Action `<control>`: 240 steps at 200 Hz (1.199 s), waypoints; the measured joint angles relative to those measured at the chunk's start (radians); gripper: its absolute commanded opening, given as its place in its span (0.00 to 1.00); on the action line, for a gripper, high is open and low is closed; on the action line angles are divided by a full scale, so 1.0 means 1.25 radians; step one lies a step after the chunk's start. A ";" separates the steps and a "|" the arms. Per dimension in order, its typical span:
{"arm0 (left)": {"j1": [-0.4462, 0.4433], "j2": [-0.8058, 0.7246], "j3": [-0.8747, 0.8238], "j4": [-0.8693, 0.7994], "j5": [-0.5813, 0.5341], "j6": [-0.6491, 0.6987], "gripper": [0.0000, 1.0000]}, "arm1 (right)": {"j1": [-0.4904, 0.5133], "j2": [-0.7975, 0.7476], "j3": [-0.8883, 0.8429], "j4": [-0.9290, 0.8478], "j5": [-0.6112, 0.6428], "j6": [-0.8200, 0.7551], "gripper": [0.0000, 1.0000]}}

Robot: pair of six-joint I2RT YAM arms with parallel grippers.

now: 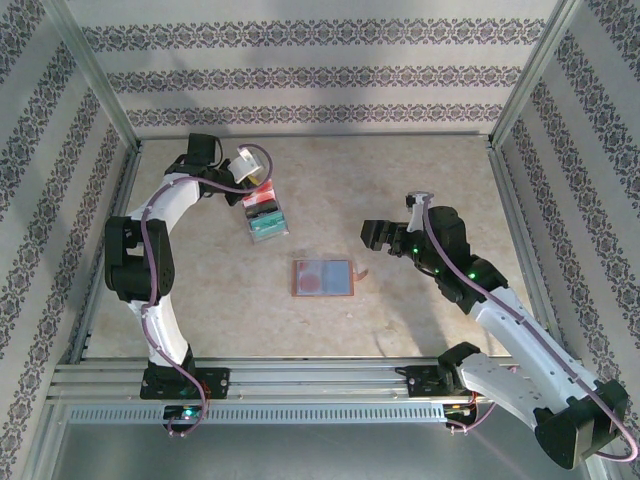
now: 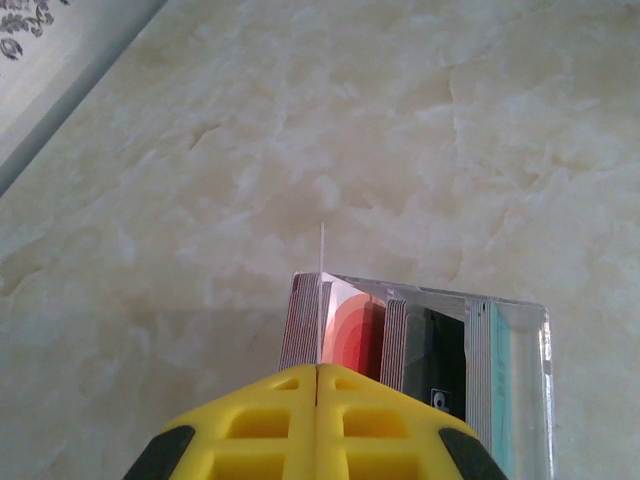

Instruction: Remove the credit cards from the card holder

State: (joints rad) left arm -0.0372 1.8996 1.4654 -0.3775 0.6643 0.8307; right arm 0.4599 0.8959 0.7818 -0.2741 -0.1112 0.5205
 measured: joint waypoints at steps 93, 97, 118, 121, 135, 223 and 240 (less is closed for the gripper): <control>0.002 0.000 -0.049 0.028 0.034 0.024 0.00 | -0.010 0.004 0.001 0.001 -0.001 0.003 0.98; 0.002 0.000 -0.049 0.028 0.036 0.024 0.00 | -0.011 0.004 0.001 0.001 -0.001 0.003 0.98; 0.009 0.000 -0.049 0.028 0.046 0.025 0.00 | -0.011 0.004 0.001 0.001 -0.001 0.003 0.98; 0.011 0.000 -0.049 0.027 0.047 0.025 0.00 | -0.011 0.004 0.001 0.001 -0.001 0.003 0.98; 0.014 0.001 -0.047 0.027 0.052 0.028 0.00 | -0.011 0.003 0.001 0.001 -0.001 0.003 0.98; 0.015 0.039 -0.036 -0.010 0.049 0.071 0.00 | -0.021 -0.016 0.001 0.000 -0.001 0.006 0.98; 0.015 0.050 -0.027 -0.015 0.049 0.072 0.05 | -0.021 -0.014 0.001 0.001 -0.001 0.006 0.98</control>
State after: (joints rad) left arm -0.0185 1.9621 1.4319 -0.3965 0.7250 0.9203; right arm 0.4339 0.8783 0.7830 -0.2733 -0.1127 0.5282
